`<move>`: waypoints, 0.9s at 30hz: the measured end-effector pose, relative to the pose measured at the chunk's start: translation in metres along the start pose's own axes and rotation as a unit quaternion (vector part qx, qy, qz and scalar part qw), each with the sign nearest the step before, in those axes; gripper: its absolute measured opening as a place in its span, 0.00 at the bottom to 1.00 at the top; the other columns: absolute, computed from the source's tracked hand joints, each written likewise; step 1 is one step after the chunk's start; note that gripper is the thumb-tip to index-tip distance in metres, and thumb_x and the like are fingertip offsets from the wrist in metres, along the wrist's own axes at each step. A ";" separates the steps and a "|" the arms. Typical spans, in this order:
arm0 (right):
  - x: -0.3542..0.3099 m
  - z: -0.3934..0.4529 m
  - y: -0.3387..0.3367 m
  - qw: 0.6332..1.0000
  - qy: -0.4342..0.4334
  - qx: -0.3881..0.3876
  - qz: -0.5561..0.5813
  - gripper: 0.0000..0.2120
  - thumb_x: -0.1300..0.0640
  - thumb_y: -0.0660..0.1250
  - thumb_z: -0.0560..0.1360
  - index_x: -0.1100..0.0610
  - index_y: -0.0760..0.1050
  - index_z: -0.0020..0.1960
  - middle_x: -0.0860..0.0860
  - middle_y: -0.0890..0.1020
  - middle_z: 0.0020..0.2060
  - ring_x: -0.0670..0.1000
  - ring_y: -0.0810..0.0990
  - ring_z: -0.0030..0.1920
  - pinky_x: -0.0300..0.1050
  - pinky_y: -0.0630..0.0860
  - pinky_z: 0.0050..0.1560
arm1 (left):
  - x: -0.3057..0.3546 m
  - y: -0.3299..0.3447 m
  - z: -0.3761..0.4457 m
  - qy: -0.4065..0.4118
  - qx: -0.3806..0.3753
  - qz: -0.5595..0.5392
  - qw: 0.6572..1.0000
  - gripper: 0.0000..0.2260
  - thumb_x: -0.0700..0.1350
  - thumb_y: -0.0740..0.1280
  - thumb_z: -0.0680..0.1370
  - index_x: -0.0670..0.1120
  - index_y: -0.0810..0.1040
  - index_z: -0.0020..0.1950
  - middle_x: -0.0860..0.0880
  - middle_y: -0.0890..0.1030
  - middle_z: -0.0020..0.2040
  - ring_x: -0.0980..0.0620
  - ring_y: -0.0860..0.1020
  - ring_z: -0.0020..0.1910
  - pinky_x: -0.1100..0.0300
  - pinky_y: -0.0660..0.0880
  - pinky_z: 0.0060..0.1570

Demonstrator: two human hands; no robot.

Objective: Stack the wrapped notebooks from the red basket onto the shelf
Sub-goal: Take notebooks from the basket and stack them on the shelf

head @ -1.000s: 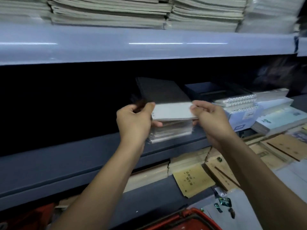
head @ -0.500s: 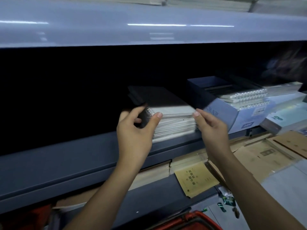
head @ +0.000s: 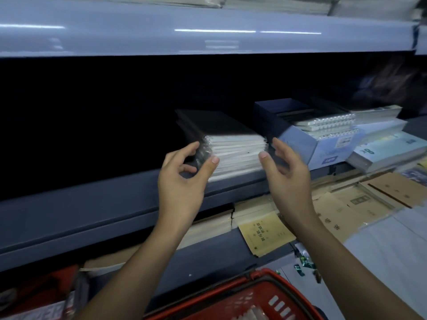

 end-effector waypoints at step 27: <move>0.277 -0.351 0.049 0.741 0.300 -0.416 -0.433 0.17 0.53 0.67 0.77 0.63 0.76 0.61 0.59 0.82 0.58 0.58 0.81 0.60 0.44 0.75 0.53 | -0.217 -0.032 -0.251 -0.288 -0.211 0.045 0.933 0.06 0.41 0.74 0.76 0.49 0.82 0.51 0.52 0.84 0.43 0.58 0.80 0.39 0.61 0.75 0.47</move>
Point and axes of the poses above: each hand's wrist, its own z-axis towards the middle knuckle, its own y-axis out of the palm, x = y × z, the point moved 10 cm from there along z, towards the middle knuckle
